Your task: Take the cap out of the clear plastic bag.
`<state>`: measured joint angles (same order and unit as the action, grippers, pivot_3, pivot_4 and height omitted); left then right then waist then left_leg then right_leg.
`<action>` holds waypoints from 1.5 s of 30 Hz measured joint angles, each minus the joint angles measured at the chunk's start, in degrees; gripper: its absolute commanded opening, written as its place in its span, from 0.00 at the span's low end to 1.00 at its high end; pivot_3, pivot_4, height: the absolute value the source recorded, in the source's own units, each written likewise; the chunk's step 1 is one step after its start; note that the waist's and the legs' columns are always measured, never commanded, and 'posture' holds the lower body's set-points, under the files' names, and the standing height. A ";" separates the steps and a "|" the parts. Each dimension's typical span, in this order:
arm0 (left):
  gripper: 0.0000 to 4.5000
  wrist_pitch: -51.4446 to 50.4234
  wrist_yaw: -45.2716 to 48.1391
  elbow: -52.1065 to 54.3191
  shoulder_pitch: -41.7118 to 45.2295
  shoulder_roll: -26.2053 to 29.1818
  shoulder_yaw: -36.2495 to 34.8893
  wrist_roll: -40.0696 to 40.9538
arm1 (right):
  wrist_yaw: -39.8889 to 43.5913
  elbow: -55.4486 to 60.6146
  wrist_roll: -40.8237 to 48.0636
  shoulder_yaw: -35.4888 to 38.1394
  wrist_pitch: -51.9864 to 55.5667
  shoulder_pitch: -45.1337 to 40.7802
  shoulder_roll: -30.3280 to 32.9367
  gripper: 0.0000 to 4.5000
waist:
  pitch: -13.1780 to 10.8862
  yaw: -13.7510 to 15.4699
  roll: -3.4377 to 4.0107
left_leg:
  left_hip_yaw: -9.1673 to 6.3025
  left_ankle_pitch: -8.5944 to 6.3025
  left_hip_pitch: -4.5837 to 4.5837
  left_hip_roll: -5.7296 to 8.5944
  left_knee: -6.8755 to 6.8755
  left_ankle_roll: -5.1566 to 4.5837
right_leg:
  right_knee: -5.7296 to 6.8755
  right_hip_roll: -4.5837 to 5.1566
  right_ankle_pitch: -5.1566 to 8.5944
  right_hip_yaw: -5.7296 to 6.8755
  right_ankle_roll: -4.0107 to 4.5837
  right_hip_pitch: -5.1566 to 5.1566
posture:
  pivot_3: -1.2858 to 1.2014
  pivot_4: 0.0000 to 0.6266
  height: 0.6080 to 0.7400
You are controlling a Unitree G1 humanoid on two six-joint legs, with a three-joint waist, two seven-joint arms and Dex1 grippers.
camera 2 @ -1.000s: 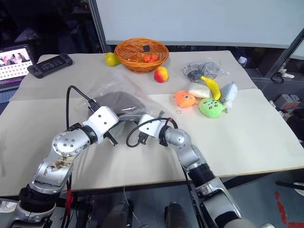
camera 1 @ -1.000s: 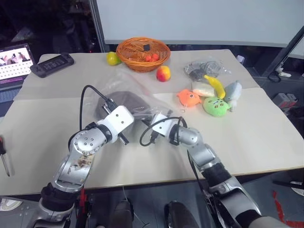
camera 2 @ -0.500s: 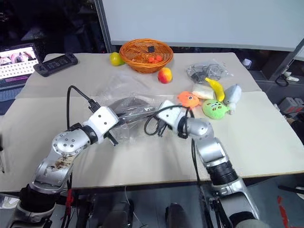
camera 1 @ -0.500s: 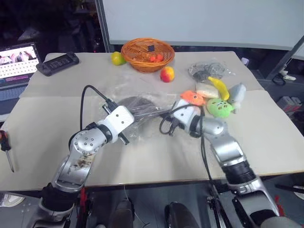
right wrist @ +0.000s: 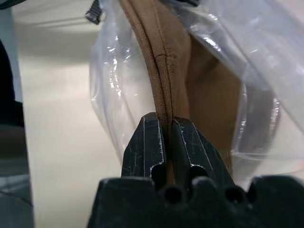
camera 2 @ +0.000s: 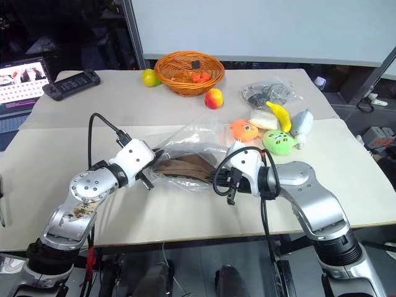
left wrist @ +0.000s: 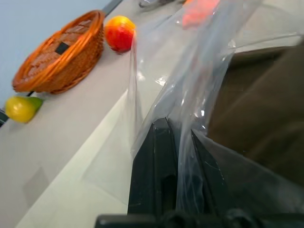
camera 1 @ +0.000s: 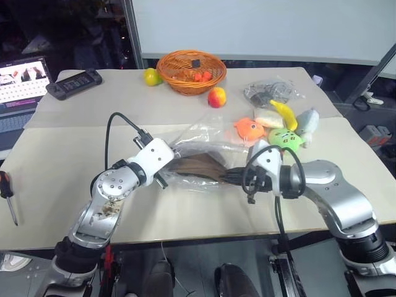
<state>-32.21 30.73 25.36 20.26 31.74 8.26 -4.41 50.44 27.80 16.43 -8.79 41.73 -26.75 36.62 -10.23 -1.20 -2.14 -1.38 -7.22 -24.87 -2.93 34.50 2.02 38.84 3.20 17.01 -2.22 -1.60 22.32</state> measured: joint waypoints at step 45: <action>0.00 1.03 0.38 -6.41 0.09 -0.65 -1.97 -2.20 | 7.17 -20.83 -22.77 -20.63 -41.95 -15.19 -0.90 0.00 | -0.01 -0.10 0.01 | 0.04 -0.12 -0.20 0.03 0.14 -0.18 | -0.05 0.03 -0.03 0.01 -0.01 0.10 | 0.52 0.24 1.00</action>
<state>-31.18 31.11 18.95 20.35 31.09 6.29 -6.61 57.61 6.96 -6.34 -29.41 -0.22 -41.94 35.72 -10.24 -1.31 -2.13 -1.35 -7.34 -25.07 -2.90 34.64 1.84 38.79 3.22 16.98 -2.21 -1.60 22.42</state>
